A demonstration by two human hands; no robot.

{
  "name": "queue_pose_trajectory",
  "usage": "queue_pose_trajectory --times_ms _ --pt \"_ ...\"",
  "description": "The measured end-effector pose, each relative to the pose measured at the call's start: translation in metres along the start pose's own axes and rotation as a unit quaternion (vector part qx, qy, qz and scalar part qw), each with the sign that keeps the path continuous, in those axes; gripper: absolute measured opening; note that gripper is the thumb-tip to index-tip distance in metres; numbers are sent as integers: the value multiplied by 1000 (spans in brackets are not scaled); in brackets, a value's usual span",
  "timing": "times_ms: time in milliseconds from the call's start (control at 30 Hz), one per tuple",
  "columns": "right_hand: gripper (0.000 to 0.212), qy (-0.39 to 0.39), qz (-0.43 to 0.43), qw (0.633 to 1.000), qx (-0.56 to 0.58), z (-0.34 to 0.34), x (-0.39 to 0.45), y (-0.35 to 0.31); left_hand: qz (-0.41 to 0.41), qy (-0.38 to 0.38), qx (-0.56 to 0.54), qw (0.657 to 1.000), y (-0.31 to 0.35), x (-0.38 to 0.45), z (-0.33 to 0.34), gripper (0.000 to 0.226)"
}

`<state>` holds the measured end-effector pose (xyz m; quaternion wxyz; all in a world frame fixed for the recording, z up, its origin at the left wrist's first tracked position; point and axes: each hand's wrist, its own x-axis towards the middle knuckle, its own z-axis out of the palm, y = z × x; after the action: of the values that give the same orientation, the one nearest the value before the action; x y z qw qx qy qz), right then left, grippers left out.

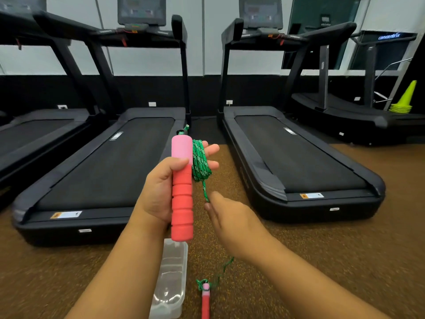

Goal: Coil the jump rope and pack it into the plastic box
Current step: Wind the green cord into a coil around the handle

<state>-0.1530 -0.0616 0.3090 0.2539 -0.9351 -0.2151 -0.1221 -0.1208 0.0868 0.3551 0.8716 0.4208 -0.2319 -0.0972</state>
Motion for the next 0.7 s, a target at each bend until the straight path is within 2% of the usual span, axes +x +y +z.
queue_pose_trajectory --times_ms 133,367,500,567,700 --pt "21 -28 -57 994 -86 -10 -6 -5 -24 33 61 997 -3 2 -10 70" --pt "27 35 -122 982 -137 -49 4 -6 -83 21 112 990 -4 -5 -11 73" --pt "25 57 -126 979 -149 -63 13 -3 -100 21 151 983 -5 -8 -4 33" --pt "24 61 -126 979 -146 -70 17 -3 -109 22 157 981 -4 -9 -2 23" --pt "15 68 -125 986 -93 -79 25 0 -108 -5 156 982 -4 -9 1 50"
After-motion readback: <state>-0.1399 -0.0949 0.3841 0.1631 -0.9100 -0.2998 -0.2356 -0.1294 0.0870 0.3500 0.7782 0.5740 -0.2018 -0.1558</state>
